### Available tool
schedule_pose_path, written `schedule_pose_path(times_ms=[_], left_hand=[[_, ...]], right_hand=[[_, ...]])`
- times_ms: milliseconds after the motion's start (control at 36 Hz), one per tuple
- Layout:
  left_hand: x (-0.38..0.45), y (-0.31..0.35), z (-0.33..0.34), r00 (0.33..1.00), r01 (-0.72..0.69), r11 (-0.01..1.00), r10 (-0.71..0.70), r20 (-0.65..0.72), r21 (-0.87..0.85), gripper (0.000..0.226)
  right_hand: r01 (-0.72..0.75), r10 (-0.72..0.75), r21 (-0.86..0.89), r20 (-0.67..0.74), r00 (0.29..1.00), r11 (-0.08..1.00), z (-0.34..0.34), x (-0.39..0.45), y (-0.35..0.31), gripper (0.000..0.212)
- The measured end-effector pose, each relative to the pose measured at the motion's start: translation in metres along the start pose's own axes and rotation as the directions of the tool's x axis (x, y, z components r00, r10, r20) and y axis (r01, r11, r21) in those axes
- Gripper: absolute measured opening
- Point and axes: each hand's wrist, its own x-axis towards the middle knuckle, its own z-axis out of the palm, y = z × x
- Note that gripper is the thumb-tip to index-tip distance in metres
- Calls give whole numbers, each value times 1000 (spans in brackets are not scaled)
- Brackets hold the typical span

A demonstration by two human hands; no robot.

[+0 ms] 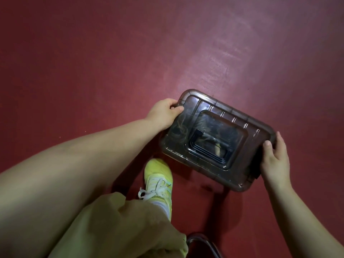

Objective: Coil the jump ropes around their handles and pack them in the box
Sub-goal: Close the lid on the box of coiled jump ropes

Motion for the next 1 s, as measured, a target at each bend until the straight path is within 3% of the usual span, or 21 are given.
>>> schedule_pose_path(times_ms=[167, 250, 306, 389, 444, 556, 667, 833, 1000], left_hand=[[5, 2, 4, 999, 30, 997, -29, -27, 70, 24], [5, -3, 6, 996, 45, 994, -37, -78, 99, 28], [5, -7, 6, 992, 43, 991, -27, -127, 126, 42], [0, -14, 2, 990, 86, 986, -69, -121, 145, 68], [-3, -19, 1, 986, 156, 982, -150, -67, 103, 78], [-10, -24, 3, 980, 198, 979, -199, -24, -40, 49], [-10, -25, 5, 980, 174, 983, -178, -87, -53, 43], [-11, -26, 13, 978, 117, 991, -103, -184, 67, 39], [-13, -30, 17, 971, 86, 989, -56, -234, 117, 39]], right_hand=[[-34, 35, 32, -44, 998, 999, 0, 4, -1, 36], [-53, 47, -66, -92, 995, 996, -1, 5, 4, 51], [-112, 104, -78, -99, 990, 991, -1, 3, 7, 60], [-265, 266, 70, -2, 964, 962, 4, -3, 13, 61], [-248, 243, 105, 58, 968, 963, 5, -8, 17, 54], [-200, 198, 99, 30, 980, 975, 1, -13, 15, 32], [-214, 226, 169, -51, 973, 962, 2, -17, 13, 23], [-278, 319, 200, -212, 924, 940, 16, -27, 4, 44], [-284, 348, 231, -312, 884, 931, 28, -31, -6, 36]])
